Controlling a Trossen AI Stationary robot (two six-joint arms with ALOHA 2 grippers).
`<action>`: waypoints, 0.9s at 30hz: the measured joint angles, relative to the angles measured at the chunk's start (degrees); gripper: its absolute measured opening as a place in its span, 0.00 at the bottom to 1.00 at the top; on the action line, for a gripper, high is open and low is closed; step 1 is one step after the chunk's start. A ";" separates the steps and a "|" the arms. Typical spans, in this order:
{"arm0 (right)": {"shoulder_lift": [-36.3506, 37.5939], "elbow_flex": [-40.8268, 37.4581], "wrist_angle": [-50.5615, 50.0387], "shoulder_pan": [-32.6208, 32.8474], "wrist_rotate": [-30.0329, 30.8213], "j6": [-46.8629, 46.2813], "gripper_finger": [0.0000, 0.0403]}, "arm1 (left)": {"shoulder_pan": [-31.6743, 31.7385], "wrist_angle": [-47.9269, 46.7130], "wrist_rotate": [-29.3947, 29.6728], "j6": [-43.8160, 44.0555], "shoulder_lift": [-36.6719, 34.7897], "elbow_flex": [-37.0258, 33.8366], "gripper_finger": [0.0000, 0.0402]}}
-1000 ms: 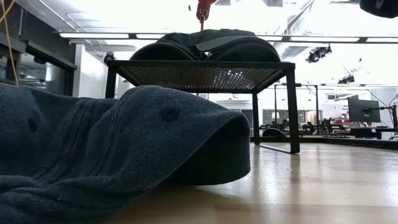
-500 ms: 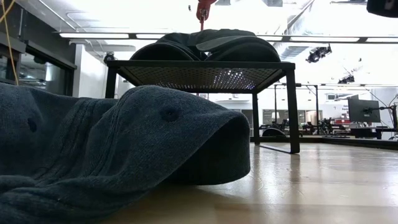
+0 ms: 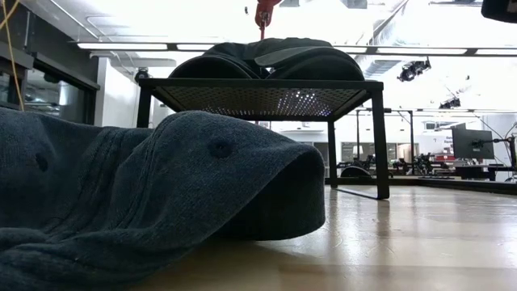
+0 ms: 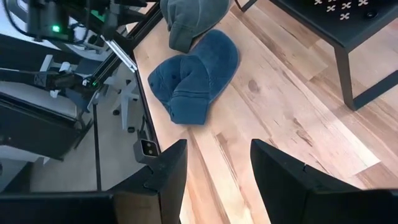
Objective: Pick & Place hat
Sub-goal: Stack the gray cap on top of the gray cap on the shelf
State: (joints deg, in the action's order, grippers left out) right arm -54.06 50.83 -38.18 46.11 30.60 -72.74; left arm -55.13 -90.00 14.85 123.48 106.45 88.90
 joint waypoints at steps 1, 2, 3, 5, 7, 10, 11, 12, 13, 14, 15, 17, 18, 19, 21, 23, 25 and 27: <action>0.00 0.00 0.01 0.00 -0.01 0.37 0.42 | 0.02 0.01 -1.39 3.06 0.00 -0.87 0.49; 0.00 0.00 0.02 0.01 -0.01 0.69 0.42 | 0.02 0.07 -2.93 5.40 0.00 -1.59 0.52; 0.00 0.00 0.05 0.02 -0.04 0.75 0.42 | 0.02 0.30 -4.13 6.70 0.00 -2.04 0.56; 0.00 0.00 0.05 0.02 -0.23 0.87 0.42 | 0.08 1.59 -5.36 7.27 0.00 -2.51 0.60; 0.00 0.00 0.05 0.02 -0.40 1.86 0.42 | 0.70 2.28 -5.18 7.27 0.00 -2.86 0.63; 0.00 0.00 0.07 0.02 -0.62 2.60 0.42 | 1.70 2.51 -4.91 6.70 0.02 -3.98 0.64; 0.00 0.00 0.08 0.02 -0.81 2.65 0.42 | 2.08 2.83 -4.91 6.14 0.00 -4.56 0.64; 0.00 0.00 0.08 0.02 -1.15 2.67 0.42 | 2.41 3.42 -5.24 5.84 0.01 -5.23 0.64; 0.00 0.00 0.09 0.02 -1.46 2.69 0.42 | 2.67 4.34 -5.68 5.79 -0.13 -6.05 0.64; 0.00 0.01 0.08 0.02 -1.87 2.69 0.42 | 2.79 5.91 -6.00 5.78 -0.57 -7.22 0.64; 0.00 0.00 0.09 0.02 -2.16 2.70 0.42 | 2.80 7.73 -6.19 5.80 -1.25 -8.39 0.64; 0.00 0.00 0.10 0.05 -2.28 2.83 0.42 | 3.12 11.77 -5.46 5.79 -3.26 -11.02 0.64; 0.00 0.00 0.10 0.07 -2.22 3.10 0.42 | 3.12 13.52 -5.18 5.77 -4.30 -12.43 0.64; 0.00 0.00 0.10 0.09 -2.22 3.39 0.42 | 3.14 14.81 -4.98 5.69 -5.36 -13.91 0.64; 0.00 0.00 0.12 0.07 -2.28 3.77 0.42 | 3.18 16.74 -4.72 4.87 -7.61 -16.50 0.64; 0.00 0.00 0.16 0.08 -2.60 4.27 0.42 | 3.04 18.04 -4.26 4.38 -9.91 -18.92 0.64; 0.00 0.00 0.21 0.08 -3.06 4.74 0.42 | 3.01 18.31 -4.73 3.69 -11.96 -20.96 0.64; 0.00 0.00 0.25 0.07 -3.09 4.77 0.42 | 3.01 18.96 -5.98 2.75 -13.71 -23.26 0.64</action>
State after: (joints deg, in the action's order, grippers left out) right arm -54.06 50.83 -37.93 46.17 27.51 -67.97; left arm -52.12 -71.04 8.87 126.22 92.74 65.64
